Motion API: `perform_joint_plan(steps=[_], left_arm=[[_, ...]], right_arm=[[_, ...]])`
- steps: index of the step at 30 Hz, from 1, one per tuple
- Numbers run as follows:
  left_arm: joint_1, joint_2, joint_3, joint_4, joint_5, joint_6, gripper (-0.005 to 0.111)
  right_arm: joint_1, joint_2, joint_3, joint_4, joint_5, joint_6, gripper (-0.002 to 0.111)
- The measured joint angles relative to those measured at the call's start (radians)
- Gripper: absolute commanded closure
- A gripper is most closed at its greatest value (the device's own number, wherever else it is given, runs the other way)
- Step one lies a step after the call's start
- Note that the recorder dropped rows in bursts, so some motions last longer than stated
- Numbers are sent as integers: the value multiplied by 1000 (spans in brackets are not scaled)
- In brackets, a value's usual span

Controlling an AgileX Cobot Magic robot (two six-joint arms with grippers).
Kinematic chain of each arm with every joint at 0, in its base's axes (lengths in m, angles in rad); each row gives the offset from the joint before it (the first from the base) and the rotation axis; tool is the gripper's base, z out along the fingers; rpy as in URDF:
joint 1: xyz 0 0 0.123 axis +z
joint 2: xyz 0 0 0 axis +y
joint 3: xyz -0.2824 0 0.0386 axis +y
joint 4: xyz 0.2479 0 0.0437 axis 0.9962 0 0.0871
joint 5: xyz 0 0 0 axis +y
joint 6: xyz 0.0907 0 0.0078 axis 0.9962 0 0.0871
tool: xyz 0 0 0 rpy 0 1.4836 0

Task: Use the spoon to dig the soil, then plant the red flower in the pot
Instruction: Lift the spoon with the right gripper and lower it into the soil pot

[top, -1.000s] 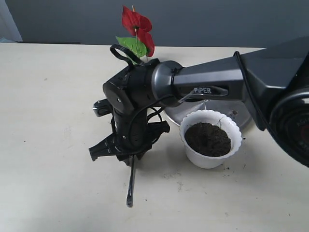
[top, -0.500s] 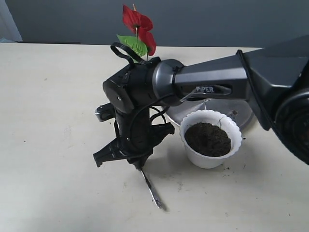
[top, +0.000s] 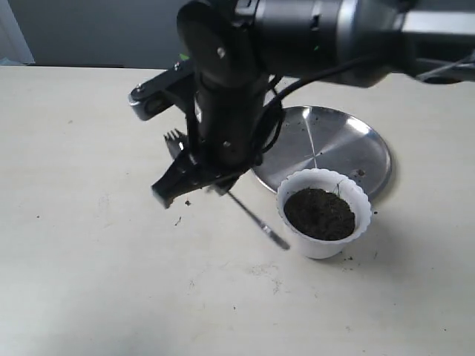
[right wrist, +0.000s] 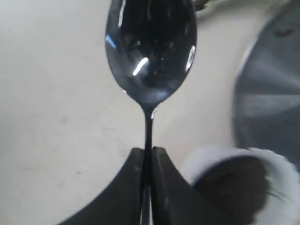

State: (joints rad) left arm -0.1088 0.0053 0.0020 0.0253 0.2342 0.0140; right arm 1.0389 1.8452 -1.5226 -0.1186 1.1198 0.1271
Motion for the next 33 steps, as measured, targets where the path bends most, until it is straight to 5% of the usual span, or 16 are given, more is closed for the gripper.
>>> perform_joint_plan(steps=[10,33], left_arm=[[0,0,0,0,0,0,106],[0,0,0,0,0,0,106]], right_arm=[[0,-144,0,-564,100,-68,109],[-45,-145,532,-989,93,-405,109]])
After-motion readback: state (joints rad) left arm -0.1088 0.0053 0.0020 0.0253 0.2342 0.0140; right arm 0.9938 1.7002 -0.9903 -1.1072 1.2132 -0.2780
